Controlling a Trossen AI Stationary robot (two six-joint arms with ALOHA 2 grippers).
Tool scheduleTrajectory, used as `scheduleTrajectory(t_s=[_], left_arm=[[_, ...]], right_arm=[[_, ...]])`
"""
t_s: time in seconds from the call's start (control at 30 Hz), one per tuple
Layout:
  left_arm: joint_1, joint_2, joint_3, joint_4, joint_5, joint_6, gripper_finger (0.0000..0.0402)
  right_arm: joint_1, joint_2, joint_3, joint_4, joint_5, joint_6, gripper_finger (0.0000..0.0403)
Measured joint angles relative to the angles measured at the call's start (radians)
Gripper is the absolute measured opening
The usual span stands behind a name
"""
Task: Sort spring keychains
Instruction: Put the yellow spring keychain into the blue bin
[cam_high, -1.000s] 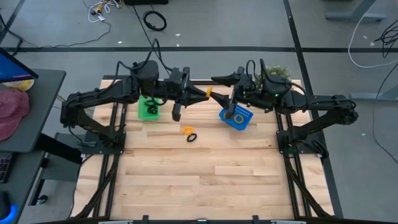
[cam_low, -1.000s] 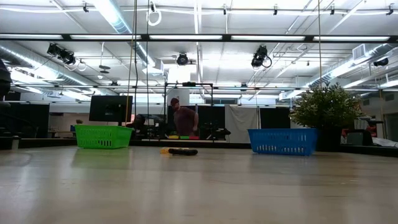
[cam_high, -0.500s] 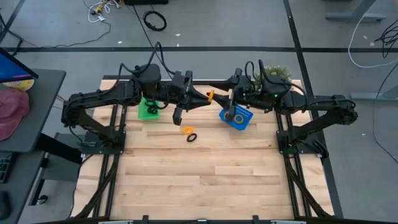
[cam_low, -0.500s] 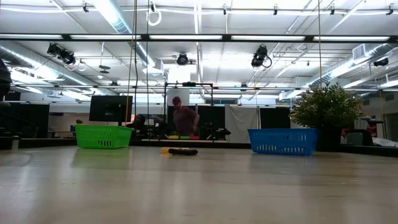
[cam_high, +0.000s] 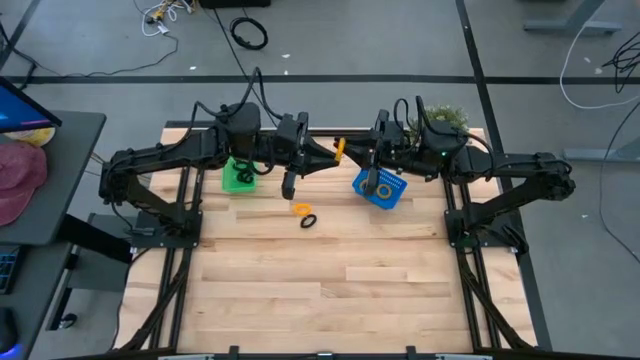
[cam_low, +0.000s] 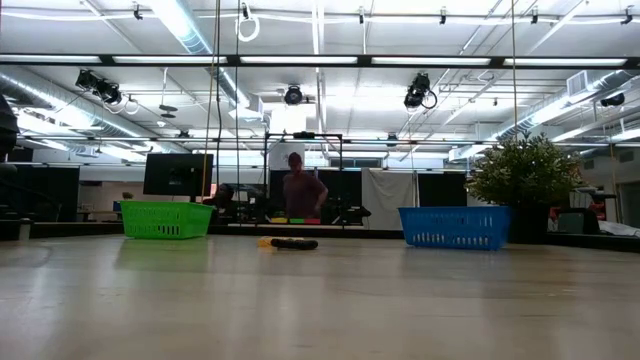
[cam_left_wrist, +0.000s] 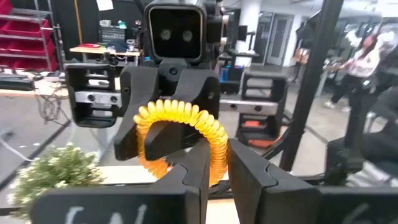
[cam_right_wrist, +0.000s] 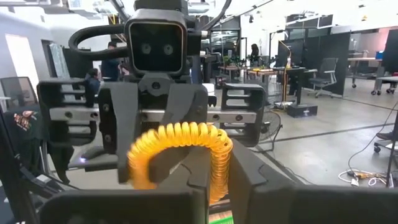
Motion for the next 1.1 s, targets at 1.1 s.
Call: scheduleTrajectory(t_s=[1.1], left_arm=[[0.003, -0.179, 0.000, -0.401, -0.338, 0.065, 0.0216]], right_arm=[[0.116, -0.306, 0.000, -0.471, 0.155, 0.092, 0.0043]])
